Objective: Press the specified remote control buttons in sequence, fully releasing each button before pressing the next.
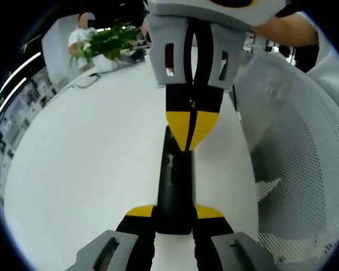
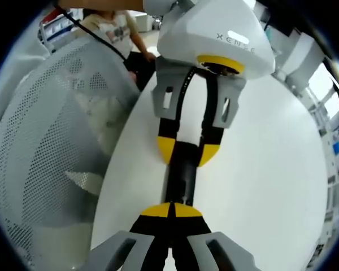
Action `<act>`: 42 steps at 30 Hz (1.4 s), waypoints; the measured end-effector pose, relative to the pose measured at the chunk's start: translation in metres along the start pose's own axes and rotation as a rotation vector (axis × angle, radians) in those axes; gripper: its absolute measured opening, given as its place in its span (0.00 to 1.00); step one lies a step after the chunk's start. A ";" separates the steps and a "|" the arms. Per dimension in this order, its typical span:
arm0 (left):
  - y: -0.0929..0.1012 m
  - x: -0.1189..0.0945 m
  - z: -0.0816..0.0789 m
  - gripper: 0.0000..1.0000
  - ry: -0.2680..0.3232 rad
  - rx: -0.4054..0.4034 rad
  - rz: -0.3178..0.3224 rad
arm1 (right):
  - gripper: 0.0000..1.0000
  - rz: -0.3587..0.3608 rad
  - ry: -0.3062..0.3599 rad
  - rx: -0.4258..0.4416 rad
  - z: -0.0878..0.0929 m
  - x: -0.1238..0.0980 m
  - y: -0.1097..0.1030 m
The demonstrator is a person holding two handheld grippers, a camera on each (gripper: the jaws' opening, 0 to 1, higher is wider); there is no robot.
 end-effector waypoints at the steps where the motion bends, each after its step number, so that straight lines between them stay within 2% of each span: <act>1: 0.000 0.000 0.000 0.24 0.000 0.000 0.000 | 0.00 -0.004 0.000 0.001 0.000 0.001 -0.001; 19: 0.000 0.000 0.001 0.24 0.011 -0.005 0.001 | 0.00 -0.037 -0.006 0.004 0.000 0.015 -0.001; 30: 0.000 0.000 0.001 0.24 0.020 -0.009 0.002 | 0.00 -0.057 0.016 0.030 -0.001 0.016 0.000; 42: 0.000 0.001 0.001 0.24 0.020 -0.016 -0.004 | 0.00 -0.056 -0.021 0.040 -0.001 0.018 0.000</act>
Point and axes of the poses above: the point that each gripper's makers call its tool centre point, and the gripper's own axes: x roughly forward along the fingers, y roughly to its right, z roughly out of its underside, the point moved 2 cm from there along -x, roughly backward along the fingers, and after that the axes turned 11 degrees about -z, right-handed, at the moved point
